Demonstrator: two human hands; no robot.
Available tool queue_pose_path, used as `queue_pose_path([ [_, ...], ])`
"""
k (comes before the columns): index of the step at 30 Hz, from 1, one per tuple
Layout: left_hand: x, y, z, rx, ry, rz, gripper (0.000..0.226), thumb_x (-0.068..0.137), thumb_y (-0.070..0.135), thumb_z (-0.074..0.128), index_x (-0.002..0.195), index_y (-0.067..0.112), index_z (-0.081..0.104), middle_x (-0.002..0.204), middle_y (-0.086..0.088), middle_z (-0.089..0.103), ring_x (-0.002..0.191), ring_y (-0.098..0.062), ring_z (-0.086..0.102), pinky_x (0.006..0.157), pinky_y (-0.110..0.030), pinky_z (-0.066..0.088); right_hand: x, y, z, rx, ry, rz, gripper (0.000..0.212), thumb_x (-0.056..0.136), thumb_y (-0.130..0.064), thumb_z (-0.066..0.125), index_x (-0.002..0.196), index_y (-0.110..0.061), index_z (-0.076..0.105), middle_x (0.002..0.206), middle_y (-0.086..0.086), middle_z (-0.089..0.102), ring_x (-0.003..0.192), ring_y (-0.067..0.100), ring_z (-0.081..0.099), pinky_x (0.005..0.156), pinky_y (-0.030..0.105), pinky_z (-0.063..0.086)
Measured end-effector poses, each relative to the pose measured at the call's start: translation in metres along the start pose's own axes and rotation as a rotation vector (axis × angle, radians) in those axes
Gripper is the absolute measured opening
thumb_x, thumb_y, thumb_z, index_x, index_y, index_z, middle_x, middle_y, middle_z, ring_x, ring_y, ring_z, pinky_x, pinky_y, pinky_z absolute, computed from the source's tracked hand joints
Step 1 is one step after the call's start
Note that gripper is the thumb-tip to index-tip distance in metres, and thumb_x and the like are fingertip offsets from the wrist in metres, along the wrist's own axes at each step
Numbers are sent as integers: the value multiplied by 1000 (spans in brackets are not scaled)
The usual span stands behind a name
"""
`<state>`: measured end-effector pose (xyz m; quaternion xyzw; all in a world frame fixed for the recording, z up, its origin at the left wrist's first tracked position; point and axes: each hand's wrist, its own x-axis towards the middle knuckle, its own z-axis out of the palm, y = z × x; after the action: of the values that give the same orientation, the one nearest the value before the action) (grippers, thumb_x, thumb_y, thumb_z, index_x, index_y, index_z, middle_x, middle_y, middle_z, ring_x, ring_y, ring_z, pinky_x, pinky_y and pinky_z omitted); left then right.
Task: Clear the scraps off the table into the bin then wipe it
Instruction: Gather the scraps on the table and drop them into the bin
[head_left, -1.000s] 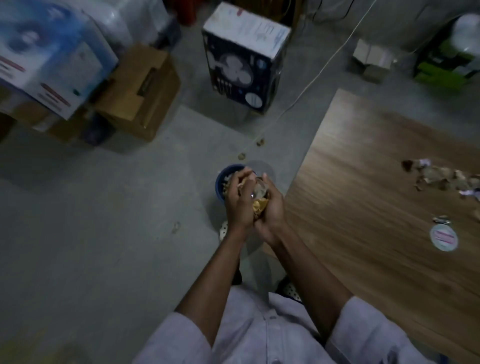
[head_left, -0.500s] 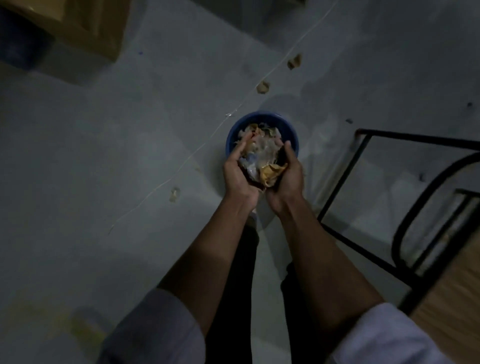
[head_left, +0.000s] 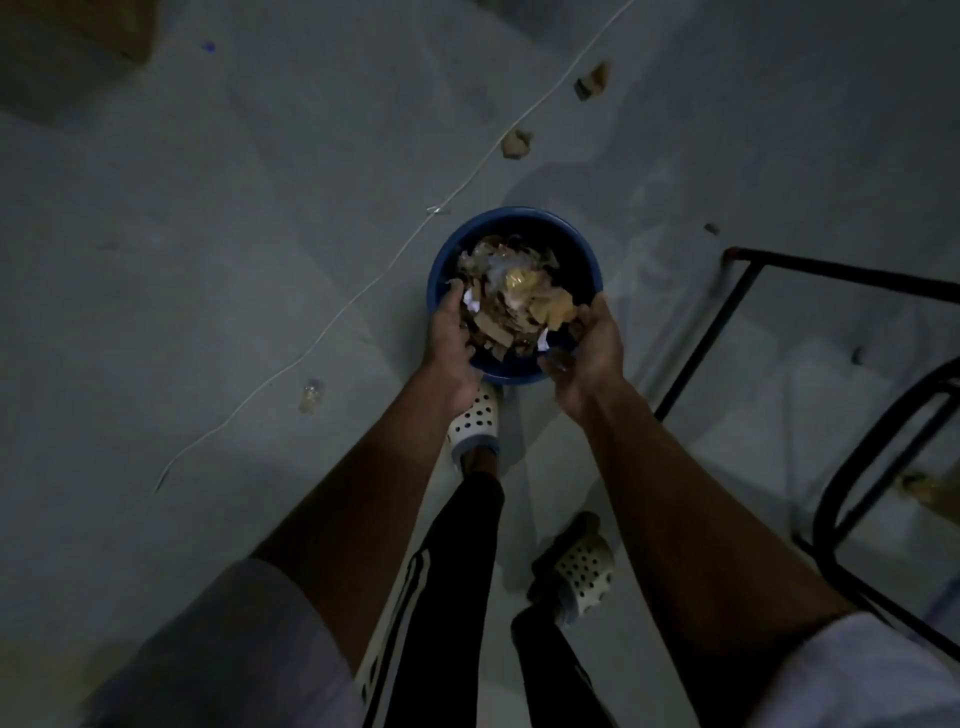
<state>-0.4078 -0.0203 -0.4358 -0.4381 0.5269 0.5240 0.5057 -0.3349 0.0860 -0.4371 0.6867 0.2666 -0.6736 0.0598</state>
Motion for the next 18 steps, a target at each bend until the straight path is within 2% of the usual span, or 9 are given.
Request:
queue_pose_path([
  [2, -3, 2, -3, -6, -20, 24, 62, 99, 60, 48, 152, 28, 43, 139, -3, 50, 128, -25, 47, 111, -43, 35, -5, -2, -4, -37, 3, -9, 34, 105, -52, 39, 108, -26, 61, 112, -2, 68, 98, 16, 62, 82, 30, 50],
  [5, -10, -3, -5, 15, -31, 40, 66, 99, 62, 46, 155, 28, 39, 154, -8, 43, 138, -30, 43, 115, -54, 28, -26, -11, -7, -77, -20, -40, 35, 108, -49, 33, 106, -30, 62, 105, -7, 68, 111, 18, 62, 84, 30, 50],
  [8, -37, -5, -5, -1, -82, 70, 67, 98, 64, 46, 154, 27, 41, 154, -11, 46, 135, -31, 48, 106, -54, 34, -58, -18, -15, -59, -2, -44, 36, 108, -49, 33, 103, -28, 63, 96, -9, 66, 101, 14, 62, 86, 31, 49],
  [11, -83, -10, 0, -1, -139, 118, 65, 100, 62, 44, 152, 24, 44, 149, -13, 52, 134, -33, 49, 106, -52, 39, -100, -25, -29, -7, 6, -68, 41, 108, -49, 32, 113, -24, 64, 98, -8, 65, 99, 14, 60, 91, 36, 47],
  [16, -175, -20, 19, -57, -306, 242, 59, 103, 57, 41, 147, 18, 51, 137, -14, 64, 124, -29, 61, 110, -52, 45, -191, -36, -49, 124, -111, -97, 48, 108, -51, 27, 107, -24, 67, 113, 0, 67, 104, 15, 61, 91, 37, 49],
  [18, -224, -27, 32, -54, -338, 314, 58, 104, 54, 41, 145, 16, 53, 135, -14, 66, 124, -29, 63, 109, -50, 46, -235, -44, -61, 166, -174, -148, 50, 108, -50, 27, 116, -20, 67, 121, 4, 66, 103, 14, 61, 96, 36, 48],
])
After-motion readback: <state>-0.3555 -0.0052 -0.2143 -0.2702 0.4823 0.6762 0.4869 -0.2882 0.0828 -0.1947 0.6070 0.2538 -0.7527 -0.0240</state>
